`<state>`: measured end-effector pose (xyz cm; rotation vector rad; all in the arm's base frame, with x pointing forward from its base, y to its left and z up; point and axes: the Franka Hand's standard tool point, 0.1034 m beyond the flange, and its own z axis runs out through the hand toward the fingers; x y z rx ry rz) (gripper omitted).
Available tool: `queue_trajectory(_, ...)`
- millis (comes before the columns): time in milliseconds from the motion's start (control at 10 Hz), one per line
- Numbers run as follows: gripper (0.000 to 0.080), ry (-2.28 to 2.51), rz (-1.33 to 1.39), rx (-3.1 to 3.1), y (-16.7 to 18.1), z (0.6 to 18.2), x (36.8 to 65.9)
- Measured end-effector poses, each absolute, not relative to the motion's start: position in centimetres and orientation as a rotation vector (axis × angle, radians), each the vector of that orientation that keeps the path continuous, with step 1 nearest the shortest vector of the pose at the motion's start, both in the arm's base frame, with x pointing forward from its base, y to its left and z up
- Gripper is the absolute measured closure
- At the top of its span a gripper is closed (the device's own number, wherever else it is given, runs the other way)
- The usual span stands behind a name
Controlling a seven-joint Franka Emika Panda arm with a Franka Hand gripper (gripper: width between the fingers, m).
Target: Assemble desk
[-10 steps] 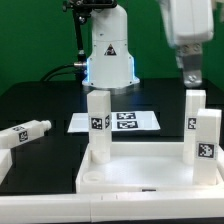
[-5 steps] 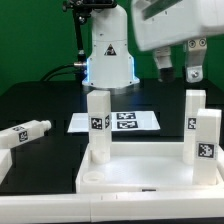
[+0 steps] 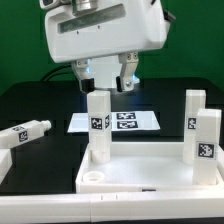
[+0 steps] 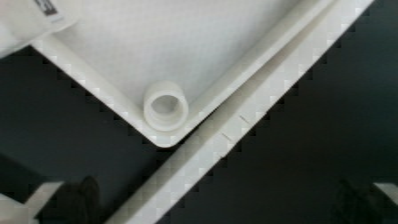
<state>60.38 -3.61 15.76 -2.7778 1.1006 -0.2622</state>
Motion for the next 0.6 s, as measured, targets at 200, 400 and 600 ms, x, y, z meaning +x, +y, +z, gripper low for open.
queue_trajectory(200,0.0150,0.974,-0.269,-2.834,-3.8,15.7,60.3)
queue_trajectory(400,0.0150,0.942,-0.239,-2.846,-6.8,14.9,59.3)
queue_trajectory(600,0.0150,0.890,-0.045,-2.842,-11.4,13.8,56.3)
